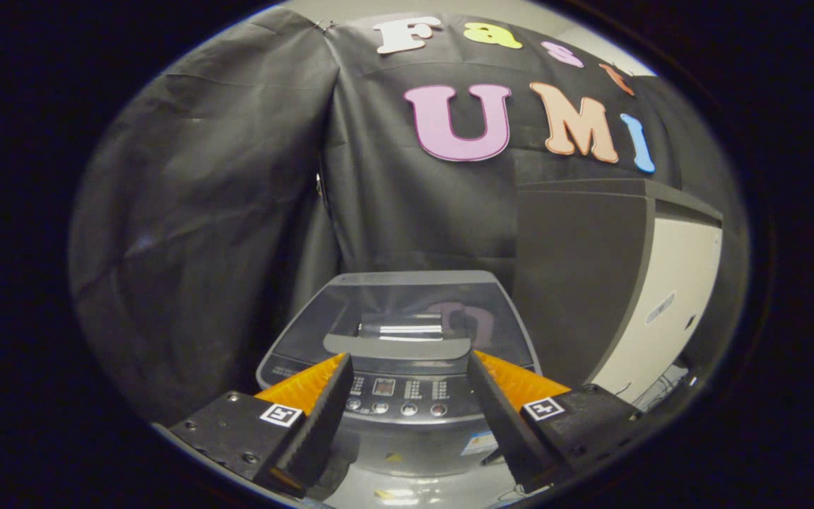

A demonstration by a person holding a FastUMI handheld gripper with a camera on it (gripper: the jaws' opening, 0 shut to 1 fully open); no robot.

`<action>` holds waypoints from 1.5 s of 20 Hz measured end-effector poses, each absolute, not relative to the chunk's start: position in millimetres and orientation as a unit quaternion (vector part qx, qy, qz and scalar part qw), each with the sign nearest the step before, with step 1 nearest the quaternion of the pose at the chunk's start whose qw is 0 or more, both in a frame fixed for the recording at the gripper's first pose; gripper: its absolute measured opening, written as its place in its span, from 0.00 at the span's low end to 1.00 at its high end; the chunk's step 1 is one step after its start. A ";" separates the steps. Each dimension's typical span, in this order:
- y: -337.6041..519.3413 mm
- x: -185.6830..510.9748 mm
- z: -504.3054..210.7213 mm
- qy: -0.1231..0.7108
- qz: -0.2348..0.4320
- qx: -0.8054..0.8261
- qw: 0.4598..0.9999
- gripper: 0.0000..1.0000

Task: Put the clothes into the washing machine and then close the washing machine lid.

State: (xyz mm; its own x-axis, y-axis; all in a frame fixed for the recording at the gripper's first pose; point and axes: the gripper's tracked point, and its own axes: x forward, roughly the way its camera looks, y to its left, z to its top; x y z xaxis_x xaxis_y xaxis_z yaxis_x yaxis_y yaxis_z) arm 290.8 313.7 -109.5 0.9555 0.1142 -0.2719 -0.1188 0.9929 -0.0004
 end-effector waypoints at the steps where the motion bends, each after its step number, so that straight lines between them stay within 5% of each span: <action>1: 316.5 282.4 -107.6 0.131 0.068 -0.005 0.989 0.98; 30: 193.2 106.9 27.7 -0.029 0.040 -0.060 0.997 0.98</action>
State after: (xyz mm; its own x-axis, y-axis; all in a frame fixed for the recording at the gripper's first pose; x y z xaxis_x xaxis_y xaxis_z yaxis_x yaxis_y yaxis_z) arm 106.9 193.2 27.7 0.9951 0.0830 0.0533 -0.0760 0.9896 -0.1223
